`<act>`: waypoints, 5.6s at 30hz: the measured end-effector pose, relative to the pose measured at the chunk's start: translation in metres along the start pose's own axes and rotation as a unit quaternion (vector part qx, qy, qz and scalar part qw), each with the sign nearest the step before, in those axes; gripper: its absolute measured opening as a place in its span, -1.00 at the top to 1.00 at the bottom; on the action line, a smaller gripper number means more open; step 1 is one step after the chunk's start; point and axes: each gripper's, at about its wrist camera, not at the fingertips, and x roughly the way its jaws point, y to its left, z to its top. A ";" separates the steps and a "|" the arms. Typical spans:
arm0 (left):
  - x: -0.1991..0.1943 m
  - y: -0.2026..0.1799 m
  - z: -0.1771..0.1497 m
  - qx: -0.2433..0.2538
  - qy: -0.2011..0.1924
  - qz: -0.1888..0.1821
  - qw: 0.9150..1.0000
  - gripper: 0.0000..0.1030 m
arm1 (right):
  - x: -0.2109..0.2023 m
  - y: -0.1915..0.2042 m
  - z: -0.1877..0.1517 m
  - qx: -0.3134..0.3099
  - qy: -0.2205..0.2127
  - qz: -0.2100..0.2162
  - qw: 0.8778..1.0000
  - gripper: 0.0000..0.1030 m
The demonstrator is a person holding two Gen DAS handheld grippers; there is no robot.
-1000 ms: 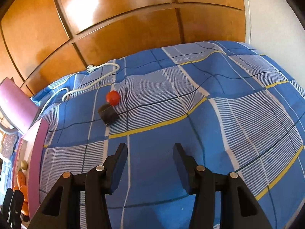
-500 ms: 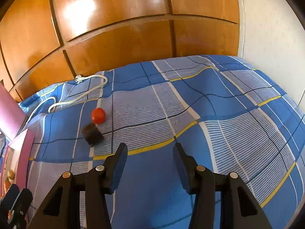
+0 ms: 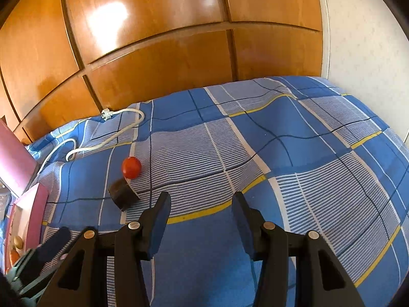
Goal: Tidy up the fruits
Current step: 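Lower the left tool over the dark cylindrical slice and close on it, then lift the slice with the left tool while the right tool closes on the red tomato, then carry the slice and tomato in both tools over to the tray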
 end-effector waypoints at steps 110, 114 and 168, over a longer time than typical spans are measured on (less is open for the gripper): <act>0.000 0.056 -0.015 -0.097 -0.008 0.009 0.995 0.28 | 0.016 0.052 -0.025 -0.084 0.097 0.067 0.989 0.47; -0.001 0.056 -0.015 -0.095 -0.008 0.009 0.995 0.28 | 0.015 0.052 -0.029 -0.089 0.086 0.067 0.990 0.47; -0.115 0.043 -0.085 -0.024 -0.092 0.067 0.993 0.29 | -0.045 0.069 -0.062 -0.127 0.055 0.138 0.981 0.50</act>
